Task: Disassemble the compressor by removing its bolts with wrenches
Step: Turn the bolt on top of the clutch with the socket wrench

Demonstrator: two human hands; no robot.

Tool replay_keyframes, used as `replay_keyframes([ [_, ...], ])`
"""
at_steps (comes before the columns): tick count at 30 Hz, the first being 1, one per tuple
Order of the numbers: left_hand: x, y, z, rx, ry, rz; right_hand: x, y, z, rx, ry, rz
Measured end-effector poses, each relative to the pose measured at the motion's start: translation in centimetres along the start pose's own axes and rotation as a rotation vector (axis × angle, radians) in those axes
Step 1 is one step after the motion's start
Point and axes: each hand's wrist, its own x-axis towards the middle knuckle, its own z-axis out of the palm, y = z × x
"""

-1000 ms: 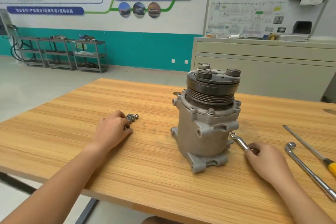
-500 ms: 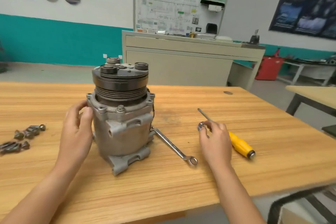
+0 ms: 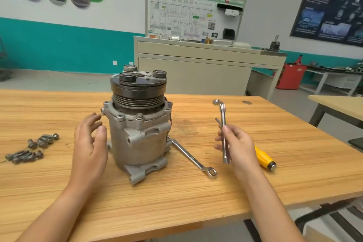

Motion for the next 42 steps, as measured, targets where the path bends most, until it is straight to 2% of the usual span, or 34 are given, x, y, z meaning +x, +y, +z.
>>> replay_keyframes([
  [2,0.1,1.5,-0.4,-0.054,0.111,0.044,-1.7,-3.3,1.8,0.128,-0.154,-0.118],
  [5,1.7,5.8,-1.2,-0.167,0.177,0.21,-3.6,-8.2,5.3,0.117,-0.358,-0.326],
  [7,3.5,9.5,-1.8,-0.22,0.074,0.301,-4.5,-10.5,7.9,0.073,-0.443,-0.418],
  [10,6.9,14.4,-2.0,-0.203,-0.204,0.247,-5.0,-12.0,11.2,0.085,-0.507,-0.498],
  [13,9.4,16.9,-1.6,-0.176,-0.403,0.174,-4.7,-12.3,13.0,0.104,-0.485,-0.51],
  [18,10.7,17.2,-1.2,-0.146,-0.5,0.164,-3.4,-11.6,13.3,0.084,-0.442,-0.466],
  [27,11.1,15.7,-0.7,-0.318,-0.46,0.074,-2.2,-11.0,13.3,-0.048,-0.417,-0.483],
  [31,11.2,15.4,-0.3,-0.359,-0.455,0.047,-1.9,-11.3,13.2,-0.159,-0.385,-0.568],
  [42,11.6,14.9,-0.5,-0.291,-0.479,0.11,-1.9,-11.9,13.0,-0.252,-0.392,-0.557],
])
